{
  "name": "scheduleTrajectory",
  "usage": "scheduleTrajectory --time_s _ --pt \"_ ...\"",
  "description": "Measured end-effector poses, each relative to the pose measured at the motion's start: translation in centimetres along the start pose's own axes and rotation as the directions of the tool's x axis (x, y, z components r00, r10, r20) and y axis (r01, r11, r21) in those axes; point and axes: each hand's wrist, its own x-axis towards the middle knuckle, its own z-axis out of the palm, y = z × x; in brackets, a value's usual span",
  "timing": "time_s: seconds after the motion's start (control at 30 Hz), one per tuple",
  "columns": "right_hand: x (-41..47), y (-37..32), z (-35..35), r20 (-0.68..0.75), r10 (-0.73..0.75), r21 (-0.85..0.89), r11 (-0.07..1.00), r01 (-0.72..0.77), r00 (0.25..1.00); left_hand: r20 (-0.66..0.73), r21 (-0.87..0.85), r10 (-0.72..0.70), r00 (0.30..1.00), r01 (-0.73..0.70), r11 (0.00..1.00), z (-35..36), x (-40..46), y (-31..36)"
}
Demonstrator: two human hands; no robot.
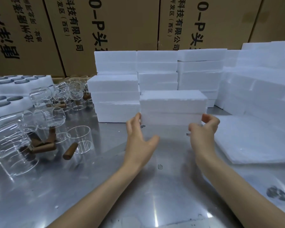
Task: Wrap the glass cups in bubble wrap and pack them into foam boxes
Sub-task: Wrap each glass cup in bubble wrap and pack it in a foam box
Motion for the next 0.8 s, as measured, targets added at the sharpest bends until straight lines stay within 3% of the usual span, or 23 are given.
scheduleTrajectory --time_s 0.17,0.33,0.47,0.7,0.77,0.8 --pt "1.8 1.7 0.0 0.007 0.075 -0.168 0.983 -0.073 0.997 0.125 0.104 -0.125 0.984 0.112 0.988 0.1 1.2 -1.6" --pt "2.8 2.7 0.3 0.118 0.161 -0.342 0.933 -0.113 0.980 0.126 0.197 -0.182 0.975 0.155 0.968 0.1 2.0 -2.3" --pt "3.2 3.3 0.6 0.151 0.154 -0.460 0.886 -0.069 0.976 0.115 0.303 -0.203 0.972 0.160 0.939 0.1 2.3 -2.8" --pt "3.4 3.8 0.7 0.198 0.136 -0.532 0.847 -0.010 0.971 0.149 0.322 -0.217 0.965 0.160 0.933 -0.5 2.0 -2.4" --pt "3.3 3.8 0.7 0.205 0.133 -0.545 0.838 0.000 0.970 0.148 0.462 -0.172 0.974 0.086 0.883 -1.5 1.7 -2.0" --pt "3.3 3.8 0.6 0.198 0.122 -0.534 0.846 0.003 0.973 0.135 0.617 -0.119 0.984 0.011 0.787 -2.3 1.8 -1.9"
